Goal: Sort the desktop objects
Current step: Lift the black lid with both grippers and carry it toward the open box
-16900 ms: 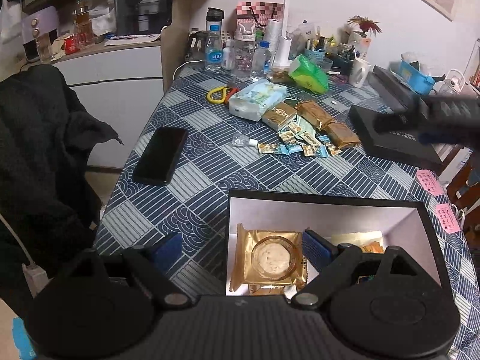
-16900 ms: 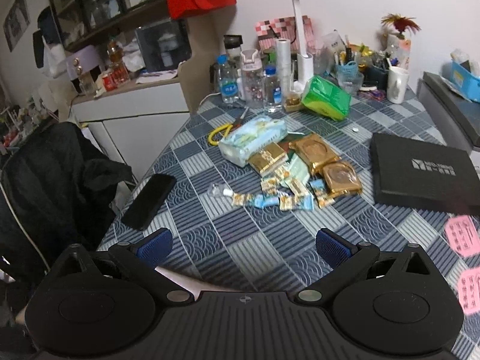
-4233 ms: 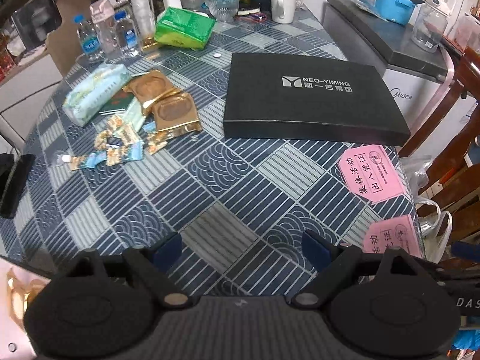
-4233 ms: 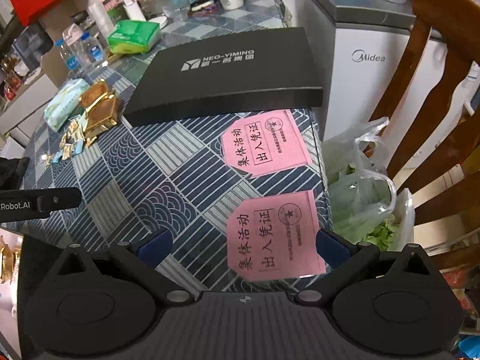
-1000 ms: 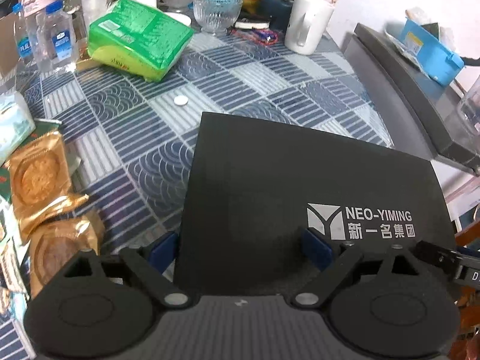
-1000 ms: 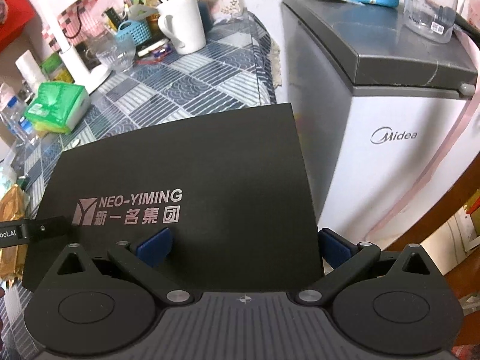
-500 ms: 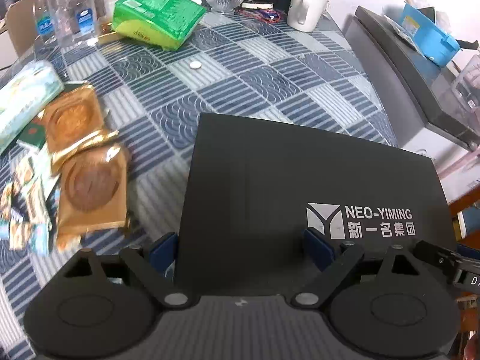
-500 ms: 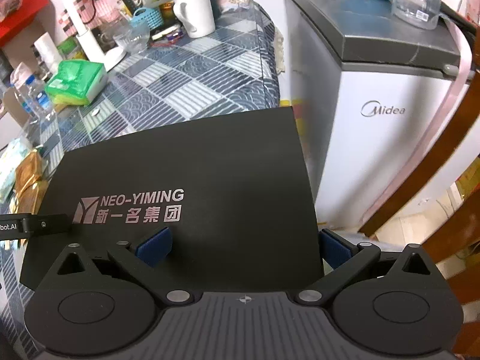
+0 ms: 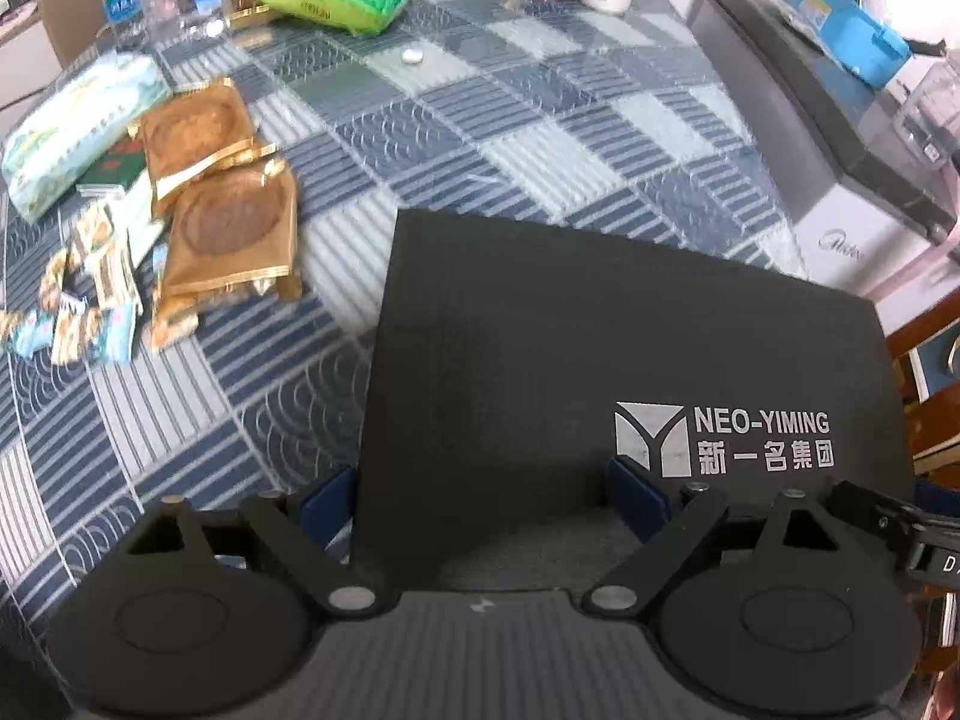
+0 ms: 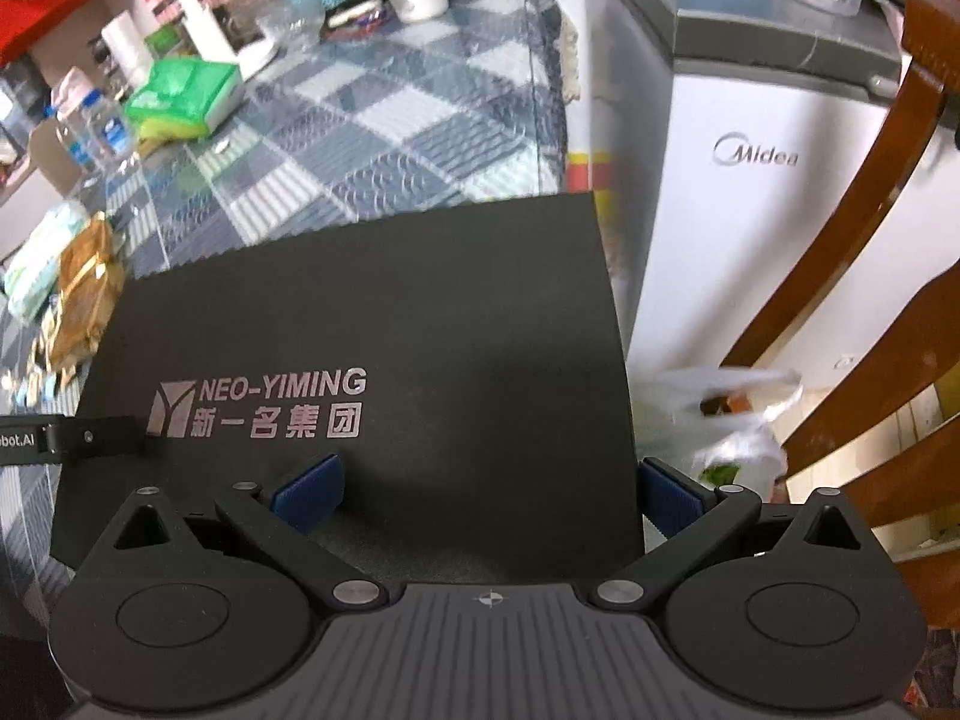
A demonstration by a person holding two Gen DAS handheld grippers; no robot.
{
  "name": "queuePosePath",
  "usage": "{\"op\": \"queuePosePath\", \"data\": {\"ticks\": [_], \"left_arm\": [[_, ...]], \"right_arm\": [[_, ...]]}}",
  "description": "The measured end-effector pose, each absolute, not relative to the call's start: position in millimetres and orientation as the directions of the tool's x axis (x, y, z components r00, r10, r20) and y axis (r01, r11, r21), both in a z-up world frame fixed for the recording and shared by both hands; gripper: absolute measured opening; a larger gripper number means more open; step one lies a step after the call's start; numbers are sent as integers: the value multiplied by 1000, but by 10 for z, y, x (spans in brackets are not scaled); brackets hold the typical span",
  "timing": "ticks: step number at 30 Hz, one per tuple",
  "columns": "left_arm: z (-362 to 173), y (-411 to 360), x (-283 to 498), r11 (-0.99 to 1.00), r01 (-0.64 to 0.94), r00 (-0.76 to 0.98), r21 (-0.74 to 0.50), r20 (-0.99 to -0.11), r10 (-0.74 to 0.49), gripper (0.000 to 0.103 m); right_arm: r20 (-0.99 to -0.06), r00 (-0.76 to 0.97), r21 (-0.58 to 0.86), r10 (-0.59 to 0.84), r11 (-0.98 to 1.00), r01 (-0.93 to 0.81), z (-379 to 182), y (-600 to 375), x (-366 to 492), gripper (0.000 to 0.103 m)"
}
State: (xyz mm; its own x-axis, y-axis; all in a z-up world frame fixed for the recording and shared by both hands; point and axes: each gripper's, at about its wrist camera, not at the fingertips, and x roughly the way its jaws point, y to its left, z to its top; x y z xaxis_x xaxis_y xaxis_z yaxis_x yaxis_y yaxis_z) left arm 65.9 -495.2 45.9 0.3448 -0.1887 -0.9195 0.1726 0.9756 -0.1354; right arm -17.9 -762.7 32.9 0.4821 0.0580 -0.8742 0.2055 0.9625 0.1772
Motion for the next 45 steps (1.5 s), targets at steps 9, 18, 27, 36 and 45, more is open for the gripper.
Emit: {"op": "queuePosePath", "data": {"ticks": [9, 18, 27, 36, 45], "left_arm": [[406, -4716, 712, 962, 169, 352, -215, -898, -263, 103], [323, -4694, 751, 944, 163, 349, -287, -878, -328, 103], [483, -4763, 525, 961, 156, 369, -229, -889, -272, 103], [690, -4763, 30, 966, 158, 383, -207, -889, -253, 103], [899, -4716, -613, 968, 167, 393, -189, -887, -241, 103]], "right_arm": [[-867, 490, 213, 93, 957, 196, 295, -7690, -197, 103], [-863, 495, 244, 102, 942, 232, 250, -7729, -120, 103], [-865, 488, 245, 114, 945, 215, 367, -7697, -317, 103], [-862, 491, 251, 127, 948, 195, 577, -7689, -751, 103], [-860, 489, 269, 149, 945, 185, 791, -7598, -1389, 103]]}}
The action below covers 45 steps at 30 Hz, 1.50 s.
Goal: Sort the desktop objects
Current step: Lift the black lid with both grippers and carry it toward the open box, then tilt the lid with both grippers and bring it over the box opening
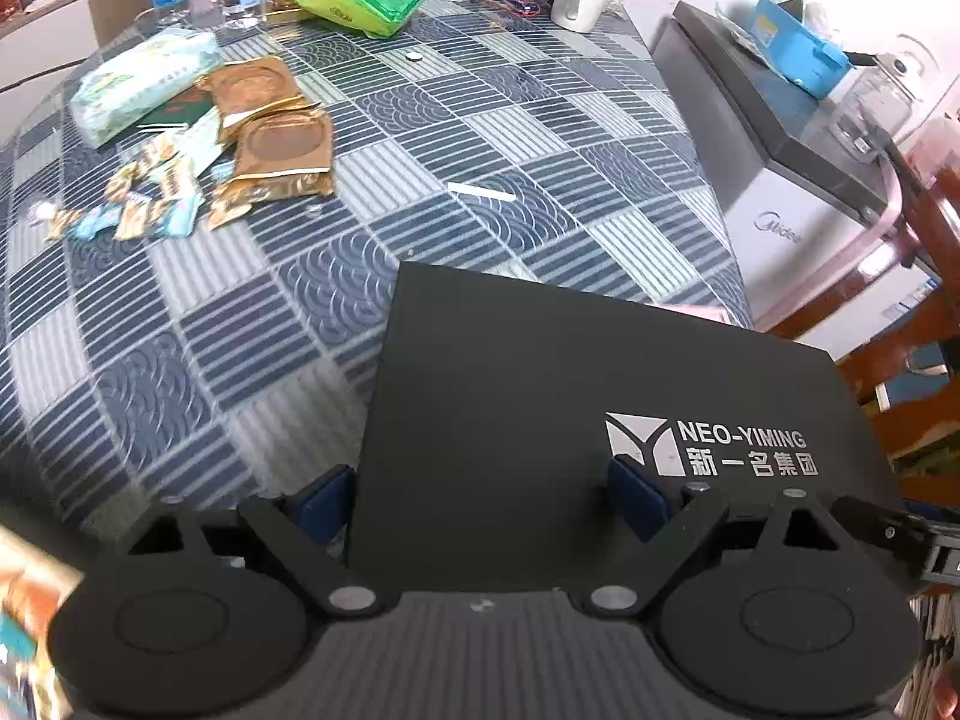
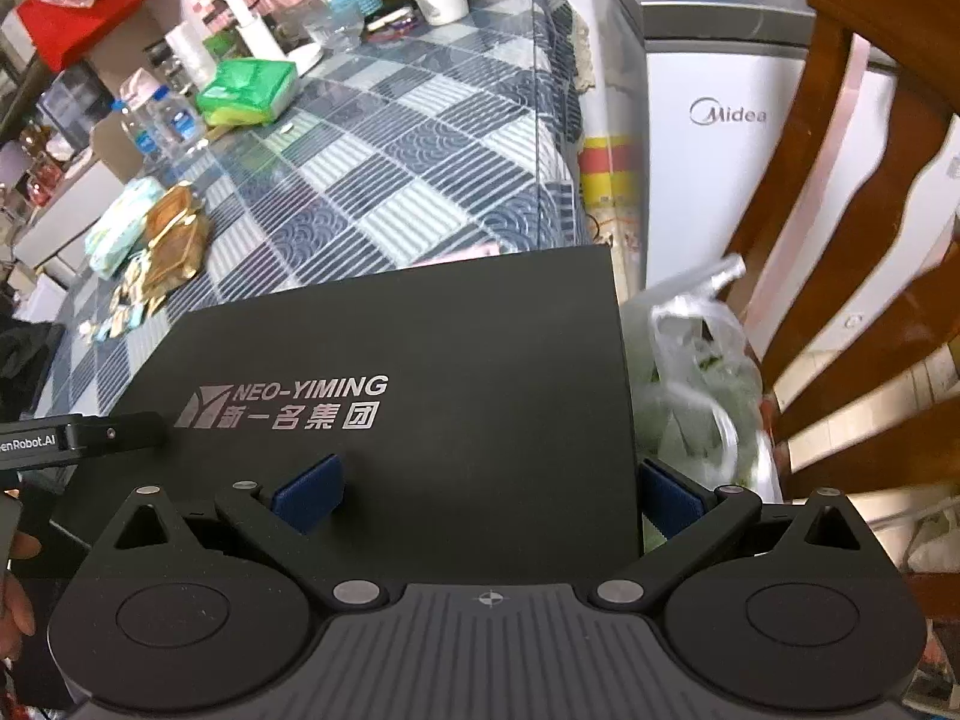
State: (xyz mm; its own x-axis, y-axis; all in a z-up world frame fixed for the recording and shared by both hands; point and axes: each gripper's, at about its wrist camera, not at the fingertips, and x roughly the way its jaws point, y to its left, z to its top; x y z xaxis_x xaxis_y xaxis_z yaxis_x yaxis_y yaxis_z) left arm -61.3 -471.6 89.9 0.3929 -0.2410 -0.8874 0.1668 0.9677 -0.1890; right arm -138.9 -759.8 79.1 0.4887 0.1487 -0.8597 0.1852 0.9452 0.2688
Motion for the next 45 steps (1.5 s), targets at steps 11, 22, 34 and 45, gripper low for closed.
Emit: {"op": "queuePosePath", "data": {"ticks": [11, 22, 34, 45], "left_arm": [[1162, -4520, -1474, 966, 195, 427, -172, -871, -241, 103], [1214, -4236, -2137, 964, 180, 424, -194, -870, -254, 103], [1407, -3822, -2645, 939, 276, 424, -205, -851, -310, 103], [1578, -3458, -3125, 919, 332, 436, -215, -829, -351, 103]], "right_arm": [[-853, 492, 287, 176, 945, 158, 1010, -7407, -2223, 103], [-852, 497, 269, 162, 951, 151, 1128, -7136, -2883, 103], [-839, 534, 259, 100, 938, 231, 1343, -6667, -3674, 103], [-829, 556, 242, 53, 931, 273, 1553, -6242, -4275, 103]]}}
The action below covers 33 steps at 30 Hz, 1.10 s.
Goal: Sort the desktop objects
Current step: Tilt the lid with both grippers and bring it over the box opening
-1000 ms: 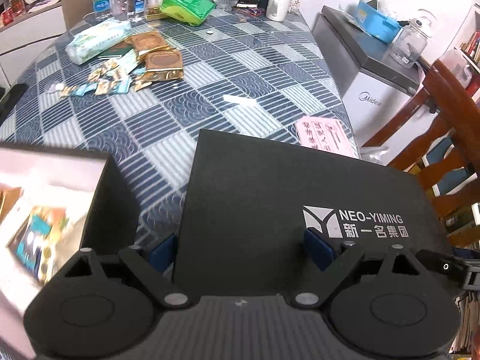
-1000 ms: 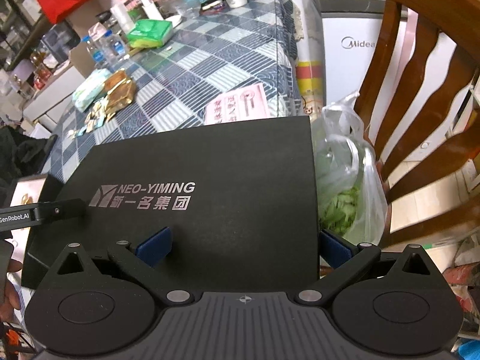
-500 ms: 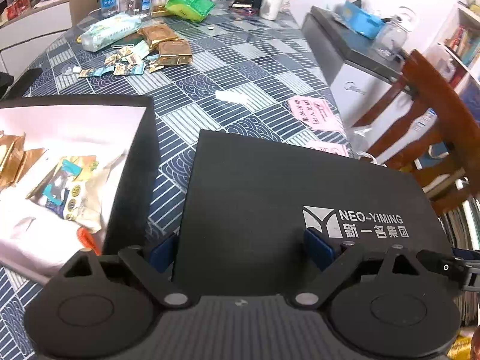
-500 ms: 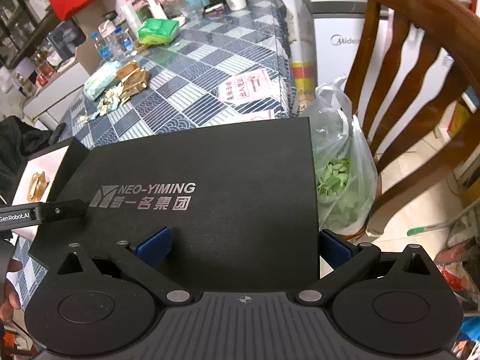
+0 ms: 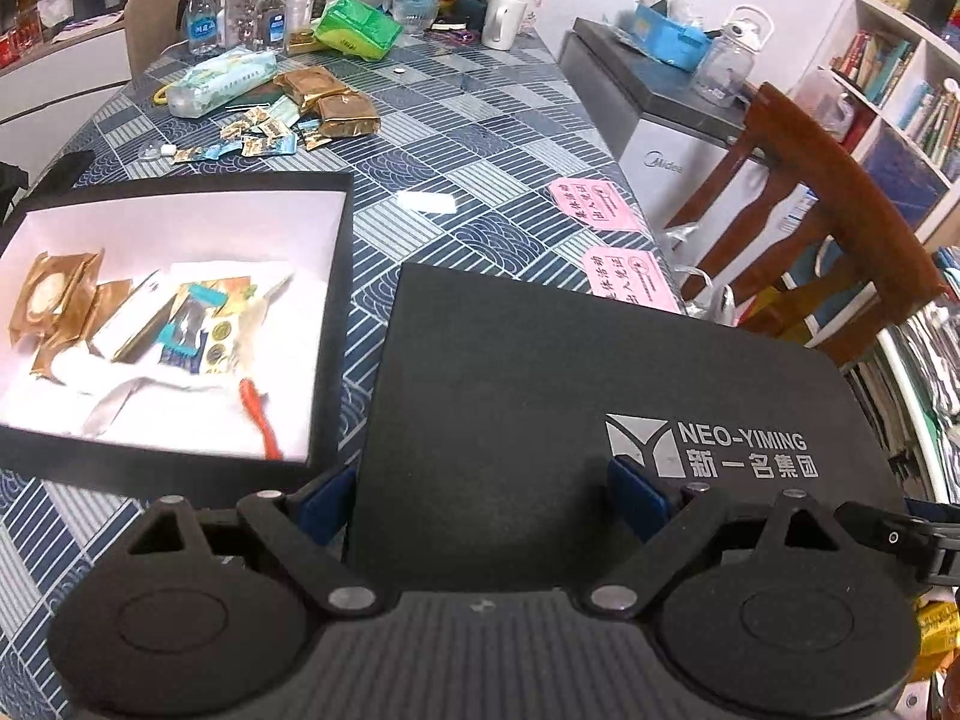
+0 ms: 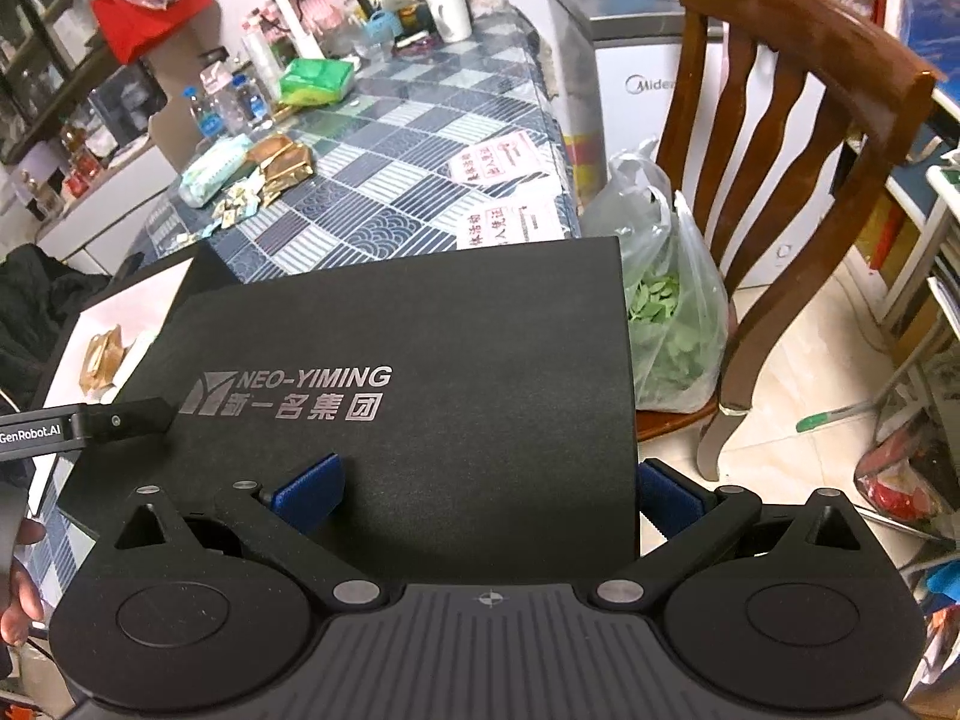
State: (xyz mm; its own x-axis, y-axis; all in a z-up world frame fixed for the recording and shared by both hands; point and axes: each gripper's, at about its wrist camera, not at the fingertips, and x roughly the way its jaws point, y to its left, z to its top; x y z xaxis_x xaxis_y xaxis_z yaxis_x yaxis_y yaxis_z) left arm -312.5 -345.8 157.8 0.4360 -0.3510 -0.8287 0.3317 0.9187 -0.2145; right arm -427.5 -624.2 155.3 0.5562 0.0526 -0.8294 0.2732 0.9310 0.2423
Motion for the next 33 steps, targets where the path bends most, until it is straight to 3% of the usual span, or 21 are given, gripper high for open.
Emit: {"op": "queuePosePath", "data": {"ticks": [25, 33], "left_arm": [[1871, -2371, -3896, 907, 381, 489, -180, -793, -363, 103], [1840, -1797, -4031, 935, 317, 516, -162, -797, -313, 103]], "right_arm": [[-826, 558, 257, 78, 933, 251, 1811, -5152, -5025, 103], [-834, 535, 275, 138, 943, 185, 1749, -4660, -4957, 103]]}}
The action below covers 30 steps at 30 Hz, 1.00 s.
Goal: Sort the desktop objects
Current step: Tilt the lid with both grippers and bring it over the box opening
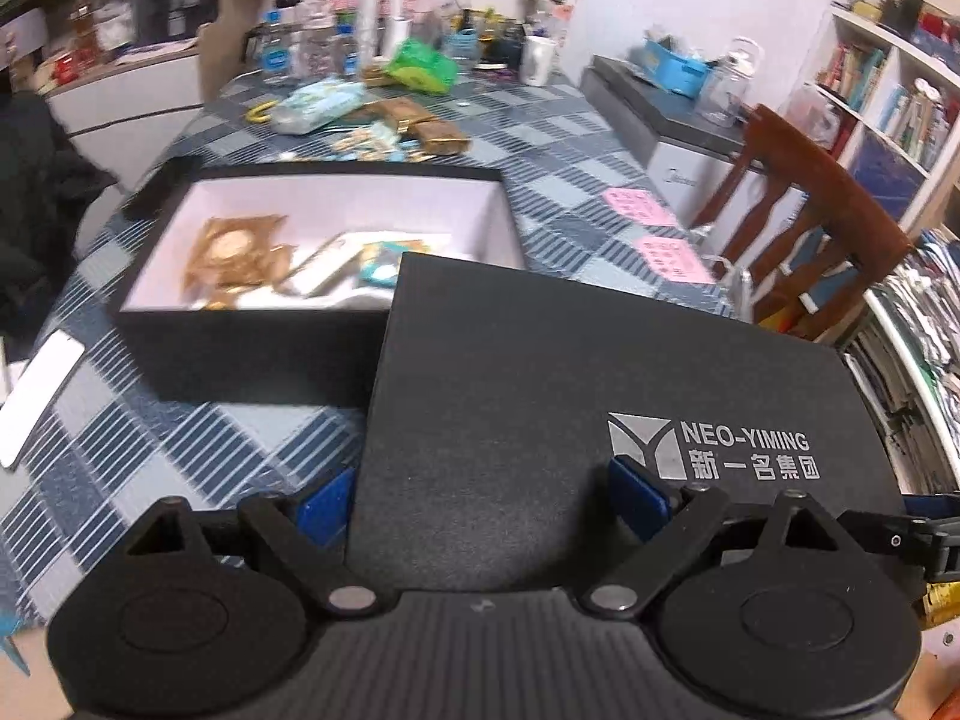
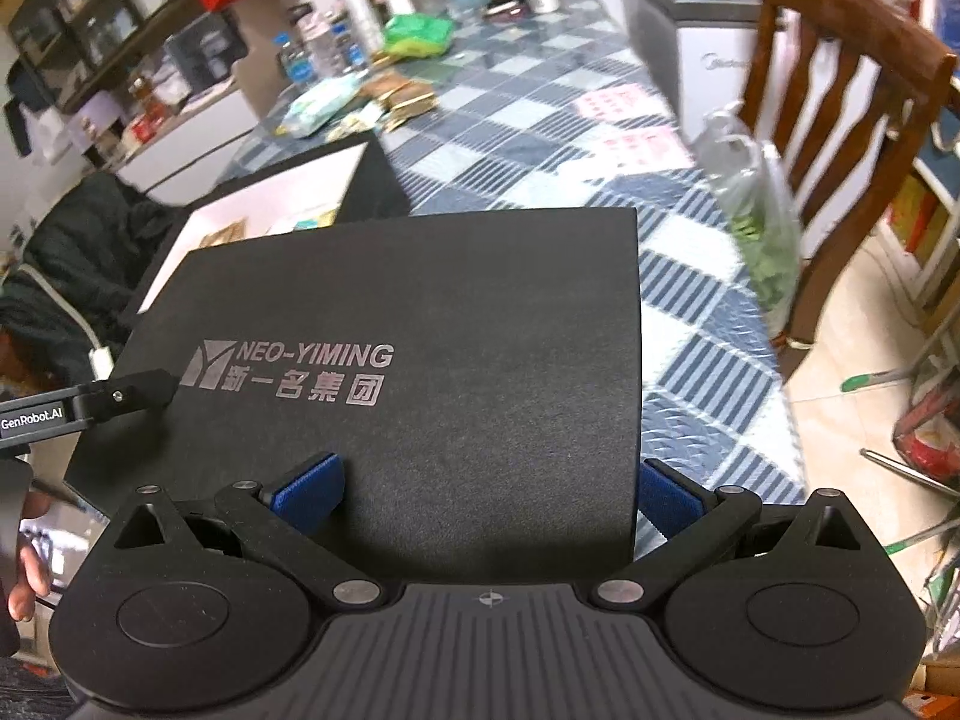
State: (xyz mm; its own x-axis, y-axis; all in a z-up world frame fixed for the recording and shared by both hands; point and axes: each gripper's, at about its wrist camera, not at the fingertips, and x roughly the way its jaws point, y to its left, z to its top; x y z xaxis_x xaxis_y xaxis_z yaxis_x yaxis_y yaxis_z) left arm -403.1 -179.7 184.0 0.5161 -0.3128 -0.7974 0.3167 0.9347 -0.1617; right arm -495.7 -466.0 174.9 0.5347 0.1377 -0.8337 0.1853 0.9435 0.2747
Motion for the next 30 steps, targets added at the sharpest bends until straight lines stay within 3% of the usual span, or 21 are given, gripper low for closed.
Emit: {"op": "queuePosePath", "data": {"ticks": [16, 30], "left_arm": [[1364, -648, -4105, 979, 84, 486, -186, -850, -203, 103], [743, -225, -3787, 982, 39, 427, -185, -885, -183, 103]], "right_arm": [[-868, 429, 268, 252, 963, -24, 1368, -3630, -4486, 103], [-913, 318, 250, 255, 966, -59, 806, -3116, -4225, 103]]}}
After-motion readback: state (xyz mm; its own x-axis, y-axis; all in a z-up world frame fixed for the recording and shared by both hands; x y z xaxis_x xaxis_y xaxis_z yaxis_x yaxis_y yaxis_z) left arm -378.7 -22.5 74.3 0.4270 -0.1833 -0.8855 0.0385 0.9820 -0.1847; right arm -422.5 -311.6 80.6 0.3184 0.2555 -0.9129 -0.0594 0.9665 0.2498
